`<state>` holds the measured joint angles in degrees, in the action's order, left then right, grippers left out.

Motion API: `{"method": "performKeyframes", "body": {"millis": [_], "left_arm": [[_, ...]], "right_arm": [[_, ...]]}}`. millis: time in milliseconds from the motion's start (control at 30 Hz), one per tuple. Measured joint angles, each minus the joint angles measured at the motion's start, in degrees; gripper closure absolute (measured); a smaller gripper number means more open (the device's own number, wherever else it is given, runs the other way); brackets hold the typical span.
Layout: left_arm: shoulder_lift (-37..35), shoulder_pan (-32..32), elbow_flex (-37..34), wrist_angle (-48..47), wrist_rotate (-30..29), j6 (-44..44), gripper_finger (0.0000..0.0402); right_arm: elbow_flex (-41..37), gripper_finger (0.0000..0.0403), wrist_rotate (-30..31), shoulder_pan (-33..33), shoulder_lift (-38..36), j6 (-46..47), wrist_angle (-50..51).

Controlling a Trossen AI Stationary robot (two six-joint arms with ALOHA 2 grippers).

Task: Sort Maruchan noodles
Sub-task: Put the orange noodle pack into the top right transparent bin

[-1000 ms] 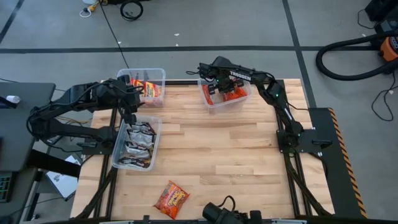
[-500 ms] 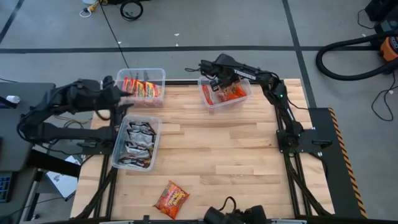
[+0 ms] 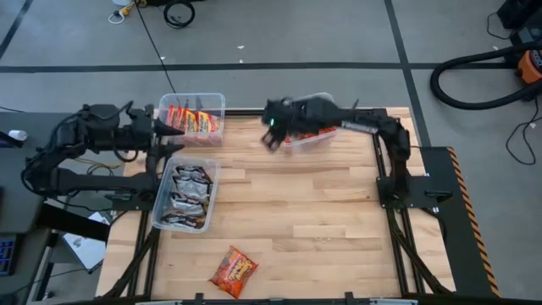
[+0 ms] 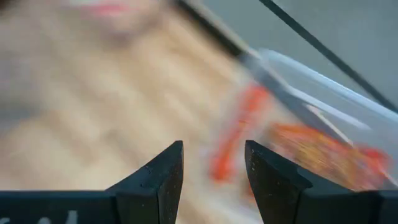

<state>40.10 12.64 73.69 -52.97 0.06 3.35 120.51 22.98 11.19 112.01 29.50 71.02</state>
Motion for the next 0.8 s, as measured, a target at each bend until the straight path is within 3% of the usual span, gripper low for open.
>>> {"method": "performKeyframes", "body": {"millis": [200,467,600,800], "left_arm": [[-0.49,0.0,0.0,9.04,0.17,-6.41,0.0214],[-0.41,0.0,-0.01,9.66,0.26,-11.4,0.0214],[-0.4,0.0,-0.02,7.12,0.58,-11.77,0.0214],[-0.32,-0.02,-0.07,-1.24,10.38,-8.78,0.0214]], "right_arm": [[-0.65,0.0228,-7.94,-15.63,0.47,-11.43,-11.39],[-1.27,0.0228,-17.62,-29.53,9.36,-14.04,-26.52],[-1.31,0.0228,-15.54,-34.86,14.73,-19.85,-29.87],[-1.22,0.0224,-9.77,-42.08,19.45,-28.6,-31.06]]}}
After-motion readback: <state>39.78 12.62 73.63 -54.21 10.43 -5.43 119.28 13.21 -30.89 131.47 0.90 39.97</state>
